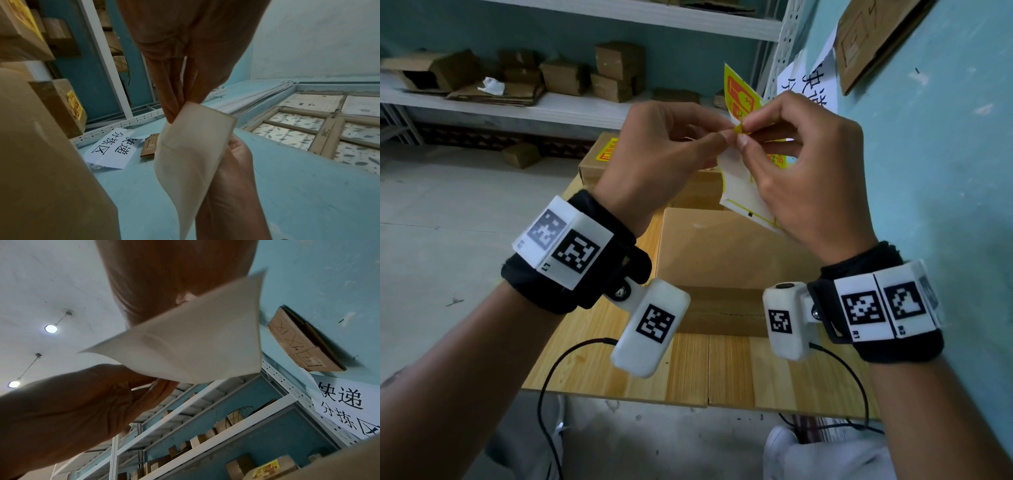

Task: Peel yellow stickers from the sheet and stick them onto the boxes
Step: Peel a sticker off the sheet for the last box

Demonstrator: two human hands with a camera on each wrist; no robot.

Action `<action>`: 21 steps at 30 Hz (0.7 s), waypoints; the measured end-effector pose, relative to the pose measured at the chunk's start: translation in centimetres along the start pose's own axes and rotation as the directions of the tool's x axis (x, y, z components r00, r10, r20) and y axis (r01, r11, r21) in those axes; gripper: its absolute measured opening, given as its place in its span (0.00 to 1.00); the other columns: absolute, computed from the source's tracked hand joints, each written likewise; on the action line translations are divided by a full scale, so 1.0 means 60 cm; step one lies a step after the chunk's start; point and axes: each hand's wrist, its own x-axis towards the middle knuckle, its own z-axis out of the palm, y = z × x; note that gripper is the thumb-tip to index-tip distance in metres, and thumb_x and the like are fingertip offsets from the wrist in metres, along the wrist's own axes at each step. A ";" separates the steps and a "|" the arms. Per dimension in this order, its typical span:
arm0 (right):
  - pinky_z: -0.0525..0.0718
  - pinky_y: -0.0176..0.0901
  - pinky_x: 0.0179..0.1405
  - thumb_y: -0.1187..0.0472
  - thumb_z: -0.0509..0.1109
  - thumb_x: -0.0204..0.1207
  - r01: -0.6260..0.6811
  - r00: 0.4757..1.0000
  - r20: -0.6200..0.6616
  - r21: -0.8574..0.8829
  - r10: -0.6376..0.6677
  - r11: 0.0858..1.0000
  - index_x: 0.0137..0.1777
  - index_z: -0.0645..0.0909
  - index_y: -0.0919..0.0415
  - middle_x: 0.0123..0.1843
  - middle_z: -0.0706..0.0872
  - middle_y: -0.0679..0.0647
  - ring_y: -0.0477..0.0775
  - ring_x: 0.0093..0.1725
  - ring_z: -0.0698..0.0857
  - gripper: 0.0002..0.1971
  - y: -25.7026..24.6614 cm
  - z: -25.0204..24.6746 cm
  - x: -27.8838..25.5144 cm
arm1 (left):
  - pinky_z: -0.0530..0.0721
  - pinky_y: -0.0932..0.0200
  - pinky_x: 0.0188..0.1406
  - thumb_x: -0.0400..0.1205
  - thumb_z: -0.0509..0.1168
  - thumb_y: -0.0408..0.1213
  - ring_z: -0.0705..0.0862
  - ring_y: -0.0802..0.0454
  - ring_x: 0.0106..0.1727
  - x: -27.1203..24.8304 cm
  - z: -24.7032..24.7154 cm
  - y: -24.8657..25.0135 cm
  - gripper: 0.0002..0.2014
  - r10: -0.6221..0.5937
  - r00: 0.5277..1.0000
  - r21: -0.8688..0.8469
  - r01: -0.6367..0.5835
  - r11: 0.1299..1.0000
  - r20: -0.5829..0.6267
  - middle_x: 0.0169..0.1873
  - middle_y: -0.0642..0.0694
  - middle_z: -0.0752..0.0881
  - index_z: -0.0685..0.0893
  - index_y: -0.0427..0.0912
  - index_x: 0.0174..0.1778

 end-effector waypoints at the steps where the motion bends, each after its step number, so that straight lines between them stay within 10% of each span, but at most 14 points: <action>1: 0.89 0.44 0.47 0.61 0.74 0.78 -0.004 1.000 -0.004 0.003 0.004 1.000 0.49 0.86 0.65 0.47 0.90 0.53 0.45 0.45 0.90 0.07 -0.001 0.000 0.000 | 0.80 0.73 0.32 0.80 0.70 0.32 0.84 0.65 0.32 0.000 0.000 0.000 0.03 0.014 1.000 0.019 -0.014 1.000 -0.004 0.35 0.47 0.89 0.90 0.41 0.45; 5: 0.90 0.46 0.47 0.60 0.73 0.78 -0.014 1.000 -0.006 -0.001 0.014 1.000 0.49 0.86 0.65 0.46 0.91 0.53 0.46 0.45 0.90 0.07 -0.001 0.000 -0.002 | 0.88 0.63 0.40 0.80 0.71 0.34 0.90 0.51 0.42 0.001 -0.003 -0.002 0.04 0.058 0.998 0.081 -0.058 0.995 0.011 0.41 0.45 0.92 0.91 0.42 0.47; 21: 0.90 0.46 0.44 0.58 0.73 0.78 -0.038 0.999 -0.029 -0.005 0.038 0.999 0.46 0.88 0.63 0.43 0.91 0.52 0.45 0.42 0.90 0.08 -0.003 -0.002 -0.003 | 0.89 0.49 0.49 0.80 0.71 0.34 0.90 0.47 0.47 0.002 0.000 -0.003 0.06 0.131 0.991 0.147 -0.134 0.980 0.029 0.44 0.44 0.92 0.91 0.41 0.49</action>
